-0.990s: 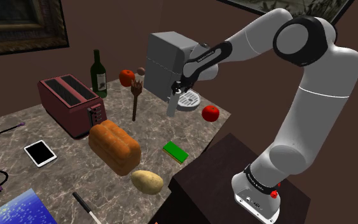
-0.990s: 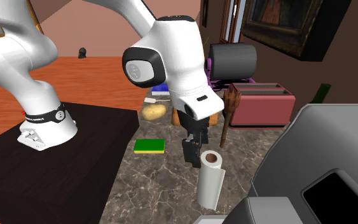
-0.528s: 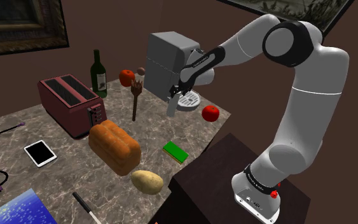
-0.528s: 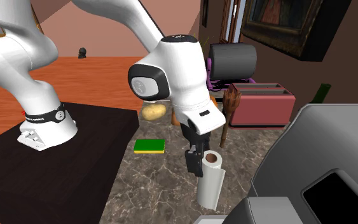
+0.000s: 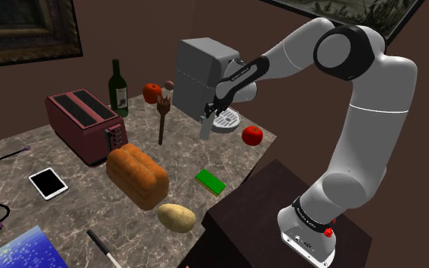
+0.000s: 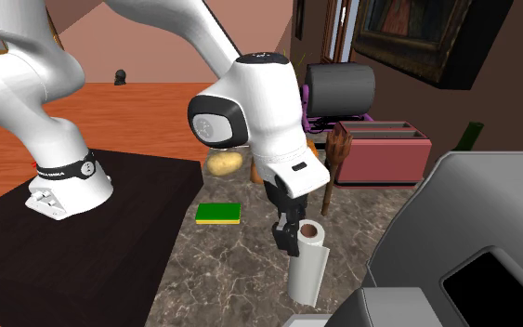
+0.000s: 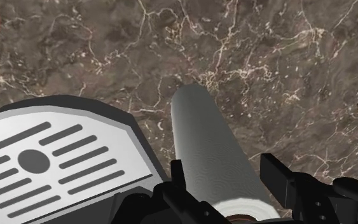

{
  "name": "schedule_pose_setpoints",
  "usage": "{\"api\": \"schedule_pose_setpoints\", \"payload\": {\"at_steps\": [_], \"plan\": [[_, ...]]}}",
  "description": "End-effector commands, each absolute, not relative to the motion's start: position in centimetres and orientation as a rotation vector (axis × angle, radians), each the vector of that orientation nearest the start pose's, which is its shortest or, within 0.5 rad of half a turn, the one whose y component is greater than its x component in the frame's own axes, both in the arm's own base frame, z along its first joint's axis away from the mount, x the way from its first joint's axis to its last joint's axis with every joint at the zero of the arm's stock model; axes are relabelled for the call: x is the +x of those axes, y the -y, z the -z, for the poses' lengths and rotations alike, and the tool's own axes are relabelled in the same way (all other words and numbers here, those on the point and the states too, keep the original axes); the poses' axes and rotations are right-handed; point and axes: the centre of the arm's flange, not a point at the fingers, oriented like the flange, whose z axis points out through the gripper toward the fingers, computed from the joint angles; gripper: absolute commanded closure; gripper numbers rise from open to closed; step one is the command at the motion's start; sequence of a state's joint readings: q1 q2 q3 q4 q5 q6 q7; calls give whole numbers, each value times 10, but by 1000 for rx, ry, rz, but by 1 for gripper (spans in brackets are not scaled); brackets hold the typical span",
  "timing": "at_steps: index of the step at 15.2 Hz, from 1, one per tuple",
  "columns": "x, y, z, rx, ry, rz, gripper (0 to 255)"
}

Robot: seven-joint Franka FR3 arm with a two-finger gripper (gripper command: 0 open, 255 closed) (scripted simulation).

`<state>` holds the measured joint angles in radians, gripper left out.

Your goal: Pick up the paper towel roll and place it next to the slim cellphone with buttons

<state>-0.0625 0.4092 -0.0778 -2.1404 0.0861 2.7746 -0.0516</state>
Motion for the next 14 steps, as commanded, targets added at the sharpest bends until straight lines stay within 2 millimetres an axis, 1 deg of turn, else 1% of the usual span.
{"api": "schedule_pose_setpoints", "payload": {"at_steps": [1,8,14], "plan": [[587,86,-233,-3124,-244,356,255],[587,86,-233,-3124,-244,356,255],[587,86,-265,-3124,-244,356,255]]}}
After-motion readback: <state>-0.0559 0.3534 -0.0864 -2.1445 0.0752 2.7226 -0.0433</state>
